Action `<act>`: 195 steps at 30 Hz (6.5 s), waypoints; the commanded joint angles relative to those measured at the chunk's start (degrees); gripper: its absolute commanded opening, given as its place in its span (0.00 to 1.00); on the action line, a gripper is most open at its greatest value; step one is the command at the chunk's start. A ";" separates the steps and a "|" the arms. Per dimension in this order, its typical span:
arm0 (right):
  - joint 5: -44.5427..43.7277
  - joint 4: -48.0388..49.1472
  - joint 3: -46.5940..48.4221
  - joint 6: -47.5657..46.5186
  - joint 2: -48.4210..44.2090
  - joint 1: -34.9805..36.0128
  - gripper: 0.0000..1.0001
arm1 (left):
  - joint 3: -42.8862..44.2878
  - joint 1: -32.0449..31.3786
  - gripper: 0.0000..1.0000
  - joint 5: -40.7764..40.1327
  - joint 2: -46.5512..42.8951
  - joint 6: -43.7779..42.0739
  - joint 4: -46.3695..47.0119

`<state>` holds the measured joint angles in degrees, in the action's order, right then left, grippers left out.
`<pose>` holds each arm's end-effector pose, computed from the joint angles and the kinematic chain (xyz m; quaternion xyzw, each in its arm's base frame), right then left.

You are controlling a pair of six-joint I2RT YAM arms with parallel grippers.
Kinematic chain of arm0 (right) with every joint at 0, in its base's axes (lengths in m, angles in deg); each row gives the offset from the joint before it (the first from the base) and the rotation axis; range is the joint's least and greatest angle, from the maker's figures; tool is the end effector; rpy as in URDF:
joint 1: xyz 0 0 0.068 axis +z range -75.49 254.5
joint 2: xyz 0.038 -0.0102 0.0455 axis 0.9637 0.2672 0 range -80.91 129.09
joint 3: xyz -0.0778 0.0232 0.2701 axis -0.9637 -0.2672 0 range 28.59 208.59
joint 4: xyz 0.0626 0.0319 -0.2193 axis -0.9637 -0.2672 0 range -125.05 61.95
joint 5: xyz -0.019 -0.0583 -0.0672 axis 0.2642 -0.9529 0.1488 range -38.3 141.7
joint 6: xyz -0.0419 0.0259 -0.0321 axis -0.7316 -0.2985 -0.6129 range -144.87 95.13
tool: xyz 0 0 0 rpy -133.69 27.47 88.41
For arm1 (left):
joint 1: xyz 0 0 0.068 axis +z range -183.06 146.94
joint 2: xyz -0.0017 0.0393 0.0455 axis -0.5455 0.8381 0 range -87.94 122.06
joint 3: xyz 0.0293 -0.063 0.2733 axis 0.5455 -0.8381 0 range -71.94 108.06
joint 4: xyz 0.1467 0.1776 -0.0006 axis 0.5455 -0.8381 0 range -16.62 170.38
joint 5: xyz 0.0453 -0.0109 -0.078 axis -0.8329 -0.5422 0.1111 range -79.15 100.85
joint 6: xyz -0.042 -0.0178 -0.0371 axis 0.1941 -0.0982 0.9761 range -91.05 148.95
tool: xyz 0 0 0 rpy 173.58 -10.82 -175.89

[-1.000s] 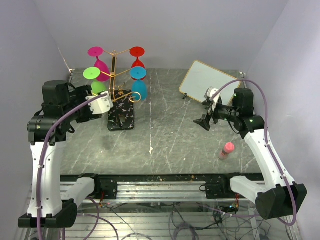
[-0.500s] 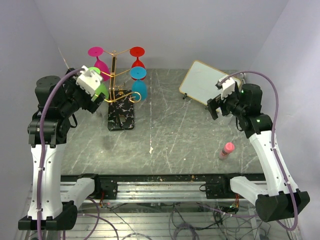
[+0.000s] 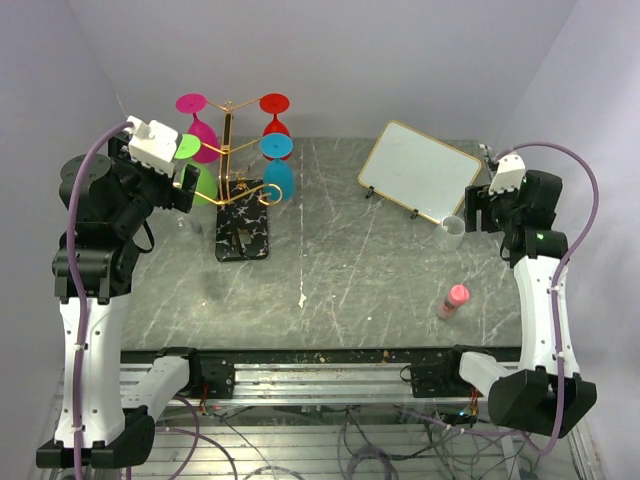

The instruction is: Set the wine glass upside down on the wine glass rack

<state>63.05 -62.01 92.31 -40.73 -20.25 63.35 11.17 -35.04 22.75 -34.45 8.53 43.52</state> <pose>0.1913 -0.0291 0.3637 -0.0843 0.8629 -0.0310 0.4973 0.1259 -0.0131 0.4754 0.2122 0.7187 0.0285 0.6615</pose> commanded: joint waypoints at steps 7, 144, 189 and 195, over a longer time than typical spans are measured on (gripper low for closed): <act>3.20 -1.84 -0.62 -0.07 5.84 -1.06 0.61 | -0.47 0.18 0.97 -0.35 -0.05 1.74 0.26; 38.42 11.48 24.21 4.73 9.40 29.81 0.50 | -3.09 -12.17 0.07 33.62 19.71 51.32 17.54; 28.52 6.59 -2.94 -15.70 -0.76 26.36 0.85 | 5.58 -17.36 0.07 5.45 5.77 -38.49 -25.46; 30.57 10.38 -9.28 -15.52 -0.62 25.79 0.86 | 3.94 -17.36 0.07 5.78 7.05 -40.02 -21.49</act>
<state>92.43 -56.68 86.19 -55.63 -20.03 89.93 15.28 -52.04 29.13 -27.61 -28.41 17.81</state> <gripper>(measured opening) 0.859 0.110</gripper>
